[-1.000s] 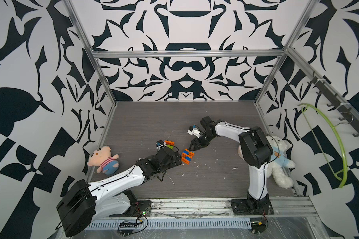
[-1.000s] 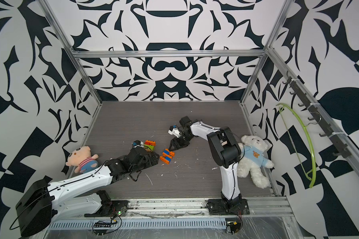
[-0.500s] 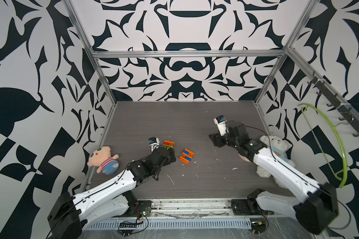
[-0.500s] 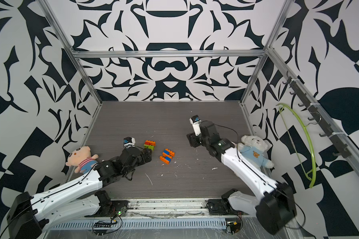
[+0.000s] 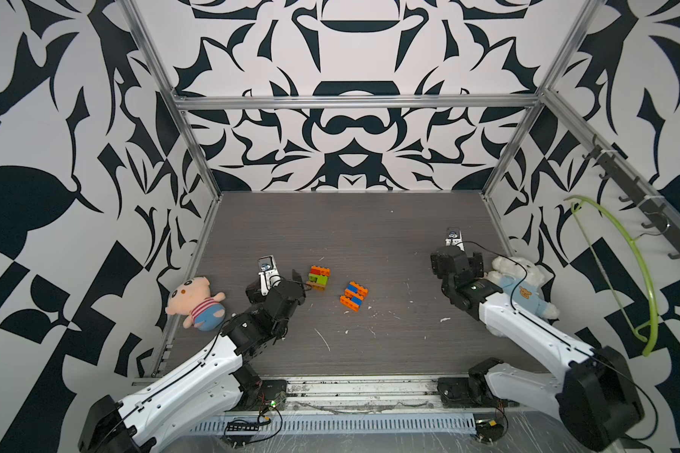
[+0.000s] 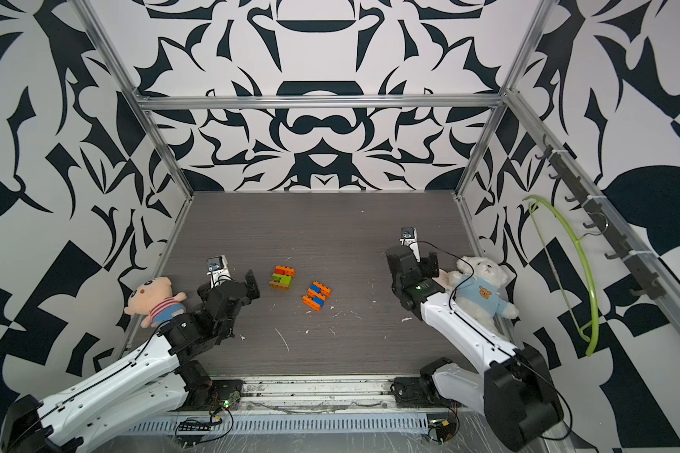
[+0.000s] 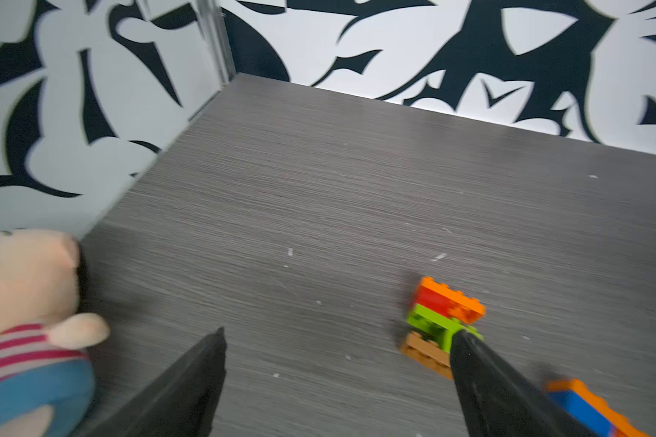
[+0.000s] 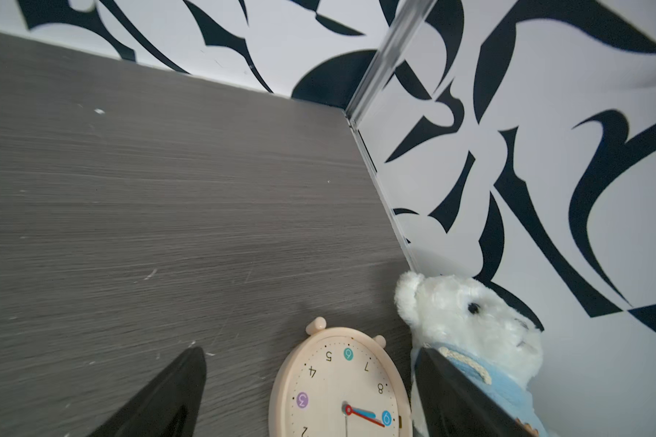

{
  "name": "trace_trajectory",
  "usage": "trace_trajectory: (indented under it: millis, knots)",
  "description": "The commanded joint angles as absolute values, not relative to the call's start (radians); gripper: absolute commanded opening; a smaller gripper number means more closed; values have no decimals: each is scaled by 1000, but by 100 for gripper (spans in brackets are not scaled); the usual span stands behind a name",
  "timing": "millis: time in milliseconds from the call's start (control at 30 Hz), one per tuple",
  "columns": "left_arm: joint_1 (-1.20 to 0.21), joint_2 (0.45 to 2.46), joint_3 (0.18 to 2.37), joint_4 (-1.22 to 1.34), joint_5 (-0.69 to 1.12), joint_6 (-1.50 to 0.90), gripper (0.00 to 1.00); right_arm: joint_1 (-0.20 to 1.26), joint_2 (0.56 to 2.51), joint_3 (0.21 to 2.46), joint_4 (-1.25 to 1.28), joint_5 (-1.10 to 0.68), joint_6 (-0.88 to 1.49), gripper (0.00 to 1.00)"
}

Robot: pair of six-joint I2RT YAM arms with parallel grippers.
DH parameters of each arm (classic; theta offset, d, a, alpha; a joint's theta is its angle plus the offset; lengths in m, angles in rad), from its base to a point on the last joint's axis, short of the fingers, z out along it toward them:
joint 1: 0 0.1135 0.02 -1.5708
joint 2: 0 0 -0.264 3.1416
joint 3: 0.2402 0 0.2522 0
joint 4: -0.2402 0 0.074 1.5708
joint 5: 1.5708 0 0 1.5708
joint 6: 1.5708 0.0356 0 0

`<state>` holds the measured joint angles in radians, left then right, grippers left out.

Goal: Assemble the number 5 with lego
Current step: Reset both arms

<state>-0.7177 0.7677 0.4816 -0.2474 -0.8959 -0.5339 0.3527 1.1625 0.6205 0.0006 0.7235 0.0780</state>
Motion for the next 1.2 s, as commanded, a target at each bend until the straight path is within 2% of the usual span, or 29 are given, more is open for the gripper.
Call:
trace_trajectory:
  millis: [0, 133, 233, 333, 367, 500, 567, 667, 733, 867, 1100, 1167]
  knots:
    - [-583, 727, 431, -149, -871, -389, 99, 299, 1163, 557, 249, 638, 14, 91]
    - [-436, 705, 364, -38, -836, -322, 99, 241, 1265, 514, 399, 469, -20, 91]
    - [-374, 731, 327, 66, -827, -246, 99, 235, 1334, 481, 533, 421, -38, 89]
    - [-330, 807, 291, 167, -809, -198, 99, 224, 1378, 447, 676, 417, -96, 89]
    - [-320, 839, 283, 201, -797, -193, 99, 215, 1365, 463, 614, 393, -81, 88]
    - [-285, 947, 245, 397, -755, -176, 99, 183, 1322, 389, 685, 276, -84, 87]
    - [-236, 1028, 229, 529, -720, -170, 99, 165, 1373, 324, 806, 231, -78, 87]
    - [-212, 1098, 250, 594, -666, -122, 99, 168, 1501, 268, 1029, 227, -97, 87]
    - [-178, 1152, 252, 675, -633, -112, 99, 158, 1486, 287, 967, 207, -89, 87]
    - [-87, 1230, 277, 739, -431, -119, 99, 110, 1529, 313, 948, 121, -61, 87]
    - [-35, 1486, 293, 1011, -310, -114, 99, 70, 1551, 368, 868, 108, -17, 87]
    - [-33, 1538, 327, 974, -285, -118, 99, 66, 1549, 371, 860, 106, -14, 87]
